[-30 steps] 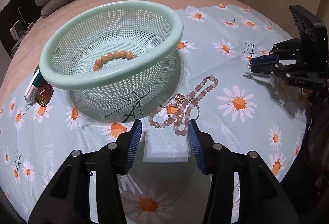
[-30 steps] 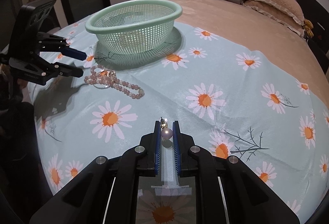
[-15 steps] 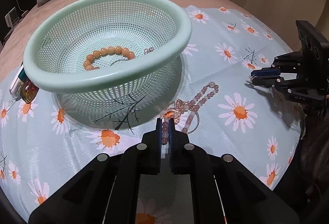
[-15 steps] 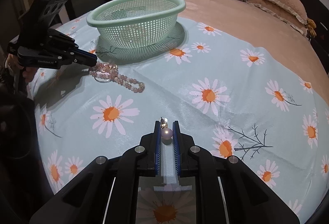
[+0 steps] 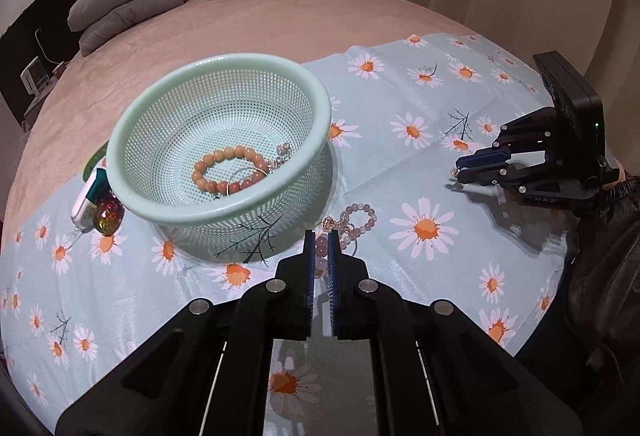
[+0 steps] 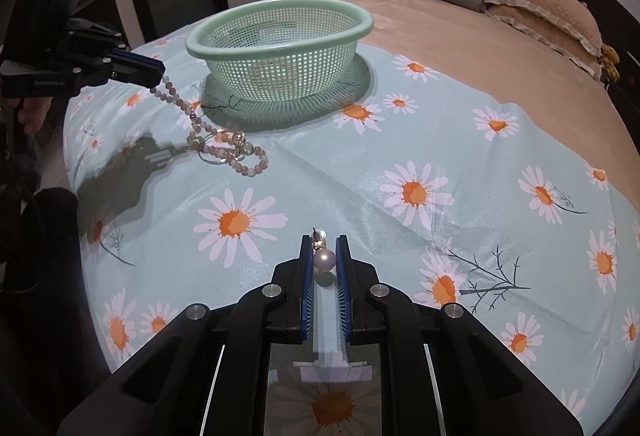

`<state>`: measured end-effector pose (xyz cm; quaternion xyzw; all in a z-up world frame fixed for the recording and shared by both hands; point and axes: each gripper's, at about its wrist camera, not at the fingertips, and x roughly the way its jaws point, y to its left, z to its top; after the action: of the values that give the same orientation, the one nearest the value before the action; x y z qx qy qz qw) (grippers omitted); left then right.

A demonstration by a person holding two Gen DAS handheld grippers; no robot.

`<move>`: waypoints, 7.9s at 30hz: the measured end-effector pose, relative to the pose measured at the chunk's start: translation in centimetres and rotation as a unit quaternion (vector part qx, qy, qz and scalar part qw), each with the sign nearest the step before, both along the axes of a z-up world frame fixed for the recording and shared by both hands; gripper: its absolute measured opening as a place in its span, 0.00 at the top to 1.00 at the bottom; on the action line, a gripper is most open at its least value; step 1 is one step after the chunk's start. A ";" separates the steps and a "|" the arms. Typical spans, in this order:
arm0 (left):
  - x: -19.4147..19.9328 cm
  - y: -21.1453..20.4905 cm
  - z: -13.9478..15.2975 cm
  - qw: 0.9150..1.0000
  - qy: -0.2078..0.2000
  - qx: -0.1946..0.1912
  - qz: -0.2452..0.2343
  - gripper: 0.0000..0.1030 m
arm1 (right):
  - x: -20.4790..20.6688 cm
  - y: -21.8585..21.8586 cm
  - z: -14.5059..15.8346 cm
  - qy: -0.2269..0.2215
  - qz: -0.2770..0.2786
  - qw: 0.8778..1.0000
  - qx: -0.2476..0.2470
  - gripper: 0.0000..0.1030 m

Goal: Organize jewelry

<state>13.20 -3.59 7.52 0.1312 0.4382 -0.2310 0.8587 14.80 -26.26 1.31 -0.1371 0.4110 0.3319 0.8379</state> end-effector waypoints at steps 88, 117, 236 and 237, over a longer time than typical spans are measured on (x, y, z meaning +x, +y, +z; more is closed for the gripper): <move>0.7 2.3 -5.0 0.998 0.043 -0.011 -0.038 0.06 | 2.1 7.2 1.9 -0.002 0.090 0.992 -0.083 0.30; 5.4 -1.4 -9.7 0.995 0.048 -0.033 -0.085 0.43 | 3.9 10.0 -2.8 0.038 0.138 0.990 0.007 0.56; 5.1 8.2 3.9 0.991 -0.073 0.007 0.110 0.06 | 6.3 12.4 10.4 -0.097 -0.004 0.995 -0.013 0.14; 5.1 8.1 3.8 0.990 -0.074 0.007 0.118 0.06 | 6.0 12.3 10.4 -0.100 -0.009 0.995 -0.012 0.14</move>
<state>18.28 4.53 11.35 0.1011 0.3877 -0.1148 0.9090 20.85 -13.97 11.74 -0.1762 0.3308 0.3041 0.8758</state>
